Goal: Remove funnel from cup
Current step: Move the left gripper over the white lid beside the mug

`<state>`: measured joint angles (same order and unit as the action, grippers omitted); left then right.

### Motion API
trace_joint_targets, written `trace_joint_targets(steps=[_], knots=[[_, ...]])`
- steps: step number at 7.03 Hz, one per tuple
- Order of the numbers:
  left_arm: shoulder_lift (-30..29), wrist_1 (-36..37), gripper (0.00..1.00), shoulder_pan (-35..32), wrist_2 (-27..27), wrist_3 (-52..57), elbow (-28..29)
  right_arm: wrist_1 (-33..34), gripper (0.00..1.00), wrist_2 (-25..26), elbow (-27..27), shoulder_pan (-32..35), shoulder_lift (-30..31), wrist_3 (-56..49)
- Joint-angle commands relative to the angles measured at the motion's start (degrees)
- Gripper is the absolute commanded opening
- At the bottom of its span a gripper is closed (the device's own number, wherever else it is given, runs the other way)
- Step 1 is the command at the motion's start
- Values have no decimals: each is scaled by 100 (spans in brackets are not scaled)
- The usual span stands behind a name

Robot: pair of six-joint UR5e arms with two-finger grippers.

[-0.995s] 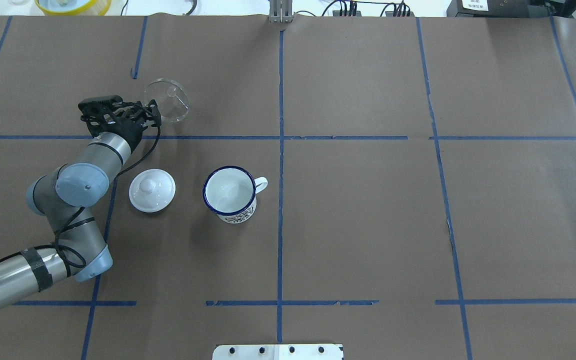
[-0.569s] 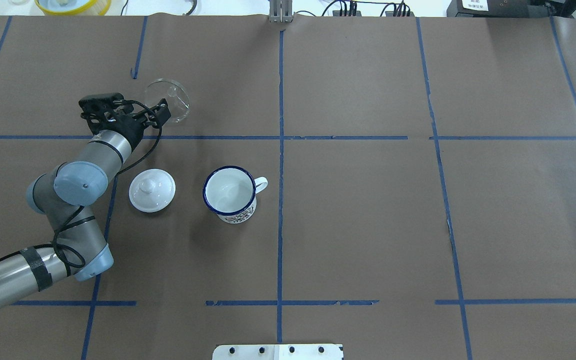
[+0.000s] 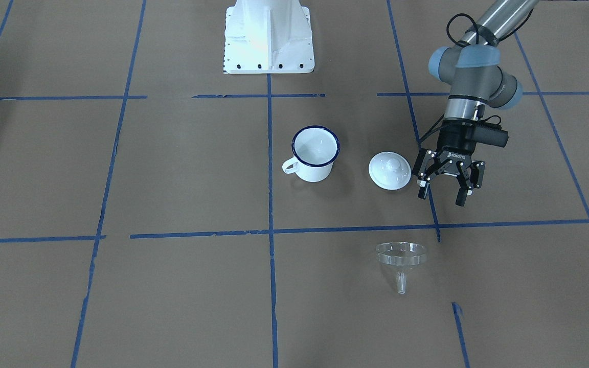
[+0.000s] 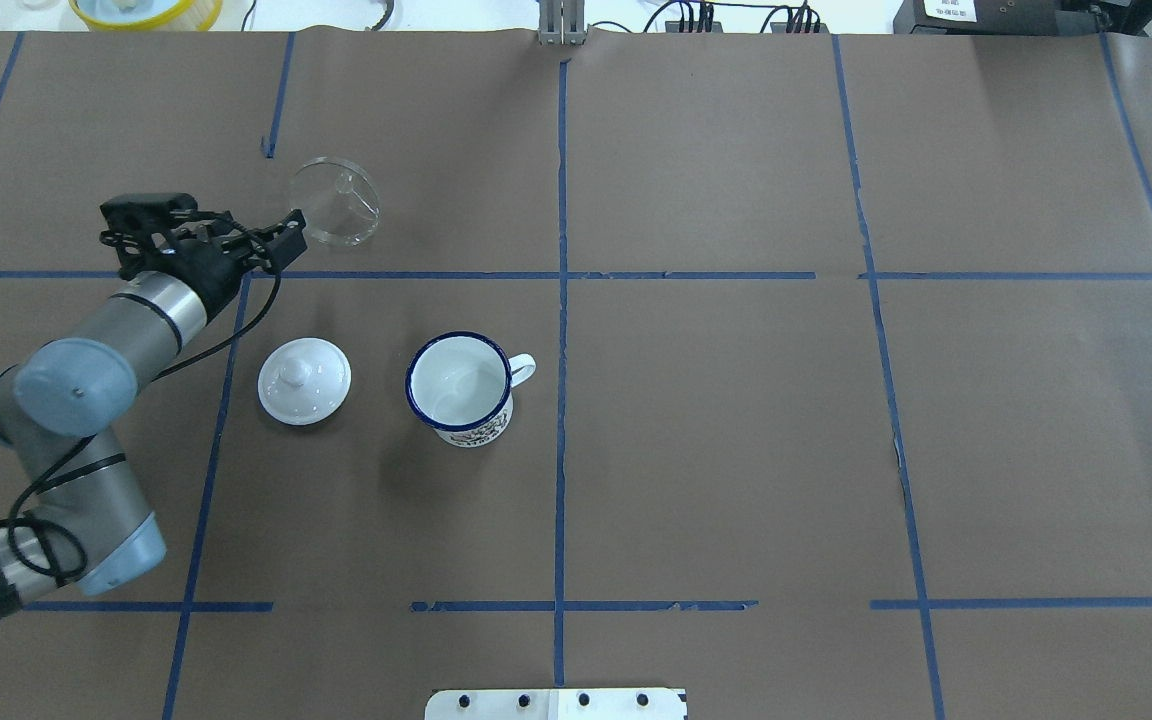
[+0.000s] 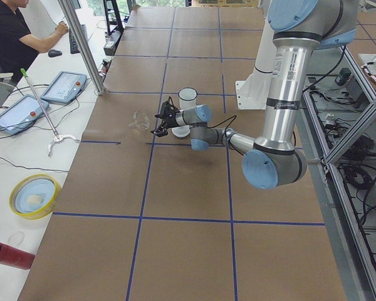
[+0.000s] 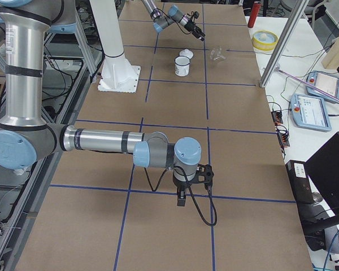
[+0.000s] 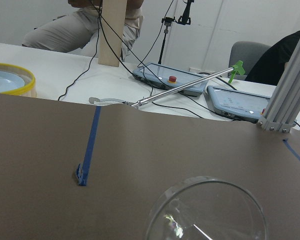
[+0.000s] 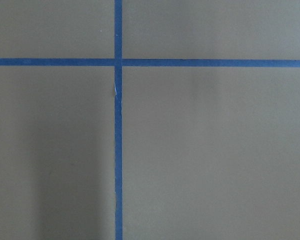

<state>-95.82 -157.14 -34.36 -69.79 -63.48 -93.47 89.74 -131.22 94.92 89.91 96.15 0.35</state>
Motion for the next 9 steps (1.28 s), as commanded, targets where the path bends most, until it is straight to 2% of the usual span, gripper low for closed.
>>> trace_joint_targets(steps=[1, 3, 5, 7, 9], knots=[[187, 1413, 100, -9, -1057, 3, -906, 0, 100, 0, 0, 0, 0, 0], [-85, 2805, 100, -97, -1912, 11, -1278, 0, 100, 0, 0, 0, 0, 0], [-489, 3766, 100, -115, -2292, 290, -1288, 0, 100, 0, 0, 0, 0, 0], [-526, 3972, 100, -106, -2915, 519, -1210, 0, 100, 0, 0, 0, 0, 0], [-526, 4138, 100, -106, -3268, 644, -1183, 0, 100, 0, 0, 0, 0, 0]])
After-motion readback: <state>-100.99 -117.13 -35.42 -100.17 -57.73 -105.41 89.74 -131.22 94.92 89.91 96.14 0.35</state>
